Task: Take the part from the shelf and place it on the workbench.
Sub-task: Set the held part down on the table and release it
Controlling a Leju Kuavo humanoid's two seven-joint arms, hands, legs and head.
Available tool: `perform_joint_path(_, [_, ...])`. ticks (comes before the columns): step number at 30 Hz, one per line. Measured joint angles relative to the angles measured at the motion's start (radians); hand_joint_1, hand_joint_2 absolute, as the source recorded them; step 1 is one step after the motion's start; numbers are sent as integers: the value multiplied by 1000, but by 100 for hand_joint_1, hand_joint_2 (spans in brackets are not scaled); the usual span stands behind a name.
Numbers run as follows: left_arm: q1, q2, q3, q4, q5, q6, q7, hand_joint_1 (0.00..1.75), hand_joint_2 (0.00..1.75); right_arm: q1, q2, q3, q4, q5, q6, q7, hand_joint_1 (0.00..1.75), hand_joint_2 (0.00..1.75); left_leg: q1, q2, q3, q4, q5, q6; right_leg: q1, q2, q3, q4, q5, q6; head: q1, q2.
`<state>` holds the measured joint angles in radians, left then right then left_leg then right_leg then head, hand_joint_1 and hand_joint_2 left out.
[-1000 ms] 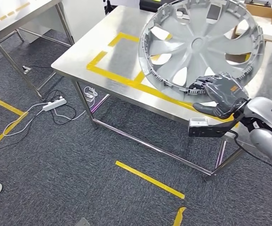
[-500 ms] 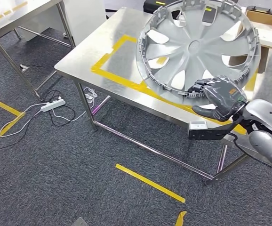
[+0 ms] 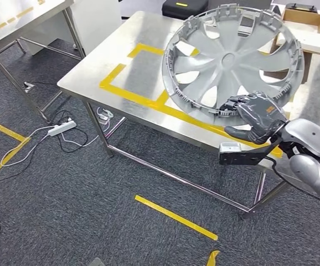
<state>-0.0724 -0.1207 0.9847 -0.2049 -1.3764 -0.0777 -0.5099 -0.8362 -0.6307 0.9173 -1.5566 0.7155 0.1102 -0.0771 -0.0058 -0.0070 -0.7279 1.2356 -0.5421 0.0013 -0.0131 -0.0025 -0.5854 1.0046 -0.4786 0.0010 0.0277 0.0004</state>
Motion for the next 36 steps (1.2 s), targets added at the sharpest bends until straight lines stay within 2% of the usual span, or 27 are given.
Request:
perform_joint_path(1, [1,0,0,0,0,0,0,0,175,0,3,2,2,1,0,0,175,175,2,0,-28,52,-13,-1,1,1,2,1,-2,-2,0,0])
perform_joint_path(2, [2,-1,0,0,0,-1,-1,0,175,1,5,4,3,2,0,0,175,175,3,0,-41,72,-8,-1,2,2,5,1,-4,-3,0,0])
perform_joint_path(3, [2,-1,0,0,0,-1,-1,0,175,1,7,6,5,2,-1,0,175,175,3,0,-34,51,17,1,3,3,9,1,-7,-3,0,0])
perform_joint_path(5, [1,0,0,0,0,-1,-2,0,175,1,10,7,6,3,-1,0,175,175,3,0,3,-39,78,6,3,5,17,1,-13,-2,-1,0])
perform_joint_path(6, [0,0,0,0,0,-1,-2,0,175,1,11,7,6,3,-1,0,175,175,2,0,18,-73,97,8,3,6,20,1,-14,-2,-1,0])
perform_joint_path(9, [0,0,0,0,0,-1,-2,0,175,1,11,7,6,3,-1,0,175,175,2,0,25,-89,106,9,3,6,21,1,-15,-2,-1,0])
perform_joint_path(11, [0,1,0,0,0,-1,-2,0,175,1,11,7,7,3,-1,0,175,175,2,0,45,-135,124,12,3,5,24,1,-18,0,0,0])
perform_joint_path(13, [0,1,0,0,0,-1,-4,0,175,1,16,8,11,5,-1,0,175,175,-1,0,79,-202,128,21,4,5,22,4,-28,12,1,0])
perform_joint_path(15, [-2,1,0,0,0,-1,-5,0,175,0,23,9,20,8,-1,0,175,175,-1,0,100,-230,115,35,4,4,-12,62,-61,29,3,0])
perform_joint_path(17, [-5,0,0,0,0,-1,-5,0,175,1,31,13,31,10,-1,-2,175,175,1,0,106,-235,112,44,3,4,-86,193,-113,37,4,0])
perform_joint_path(18, [-6,-1,-1,0,0,-2,-5,0,175,2,35,16,38,12,-1,-3,175,175,1,0,107,-235,109,46,2,4,-126,253,-127,40,4,0])
perform_joint_path(19, [-6,-2,-1,0,0,-2,-5,0,175,4,41,19,44,14,-1,-4,175,175,1,0,110,-234,106,46,1,4,-152,283,-122,43,4,0])
perform_joint_path(20, [-6,-3,-1,0,0,-3,-5,0,175,4,48,22,51,16,-1,-6,175,175,2,0,113,-233,103,45,0,3,-158,272,-97,45,4,0])
perform_joint_path(21, [-6,-4,-2,0,0,-3,-5,0,175,5,54,25,58,18,-2,-6,175,175,3,-1,118,-231,98,43,-2,3,-142,221,-54,47,4,0])
perform_joint_path(22, [-7,-5,-2,0,0,-3,-5,0,175,5,60,27,65,19,-2,-6,175,175,4,-1,122,-227,92,39,-4,2,-114,151,-13,49,4,0])
perform_joint_path(23, [-8,-6,-2,0,0,-3,-5,0,175,4,67,30,73,21,-2,-7,175,175,3,-2,124,-222,86,34,-4,1,-83,87,15,50,4,0])
perform_joint_path(24, [-9,-6,-2,0,-1,-3,-5,0,175,3,75,33,82,22,-2,-7,175,175,2,-3,124,-218,81,29,-3,1,-61,44,27,47,5,0])
perform_joint_path(25, [-10,-6,-2,0,-1,-3,-5,0,175,3,84,36,90,24,-3,-7,175,175,1,-4,122,-214,79,25,-2,2,-49,24,26,42,5,0])
perform_joint_path(27, [-11,-7,-2,0,-1,-3,-3,0,175,5,103,41,109,27,-4,-9,175,175,1,-4,119,-212,79,17,0,6,-45,19,21,27,4,0])
perform_joint_path(29, [-12,-7,-3,0,-2,-3,2,0,175,6,123,42,128,29,-4,-11,175,175,2,-3,113,-193,63,8,-2,6,-40,16,20,15,2,0])
perform_joint_path(31, [-15,-7,-3,0,-2,-2,6,0,175,6,146,45,155,33,-5,-12,175,175,4,-2,72,-102,17,-1,-3,3,-33,14,17,4,0,0])
perform_joint_path(33, [-15,-8,-4,0,-2,-3,9,0,175,9,167,54,183,39,-7,-14,175,175,6,-1,5,33,-32,-5,-1,4,-29,15,14,-2,-1,0])
perform_joint_path(34, [-15,-8,-4,0,-3,-3,9,0,175,12,177,59,194,41,-7,-15,175,175,6,-1,-18,72,-38,-5,0,5,-27,15,12,-3,-1,0])
perform_joint_path(35, [-15,-9,-4,0,-3,-3,9,0,175,15,187,63,204,43,-8,-17,175,175,6,-1,-23,74,-23,-3,2,6,-25,15,11,-4,-1,0])
perform_joint_path(36, [-16,-9,-4,0,-3,-3,9,0,175,18,198,66,214,44,-9,-18,175,175,5,-1,-10,36,8,2,3,8,-23,15,10,-4,-1,0])
